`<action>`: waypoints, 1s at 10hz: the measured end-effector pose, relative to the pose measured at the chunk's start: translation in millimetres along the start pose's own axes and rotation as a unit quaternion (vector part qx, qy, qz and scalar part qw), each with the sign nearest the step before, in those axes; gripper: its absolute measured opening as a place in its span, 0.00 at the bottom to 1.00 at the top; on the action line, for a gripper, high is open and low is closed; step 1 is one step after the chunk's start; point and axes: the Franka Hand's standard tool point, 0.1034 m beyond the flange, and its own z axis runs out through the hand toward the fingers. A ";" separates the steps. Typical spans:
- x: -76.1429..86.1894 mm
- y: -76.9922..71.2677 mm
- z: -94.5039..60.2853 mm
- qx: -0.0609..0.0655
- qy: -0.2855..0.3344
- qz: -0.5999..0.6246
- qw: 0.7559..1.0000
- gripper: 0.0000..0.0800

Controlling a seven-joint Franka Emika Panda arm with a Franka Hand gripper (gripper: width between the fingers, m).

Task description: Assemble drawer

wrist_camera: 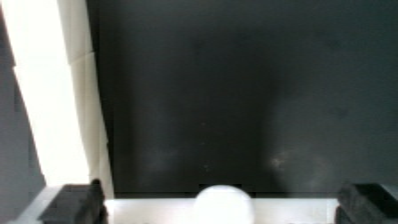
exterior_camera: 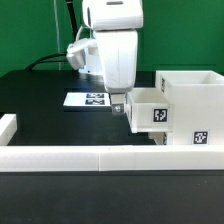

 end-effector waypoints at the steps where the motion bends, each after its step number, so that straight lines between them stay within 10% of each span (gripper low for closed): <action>1: 4.6 -1.5 5.2 0.003 0.003 -0.002 1.000 0.81; 10: 61.2 0.9 9.0 0.010 0.009 0.005 1.000 0.81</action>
Offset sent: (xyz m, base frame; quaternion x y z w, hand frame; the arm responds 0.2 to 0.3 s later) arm 0.0092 0.0314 -0.0033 0.0084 0.0097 0.0152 0.9998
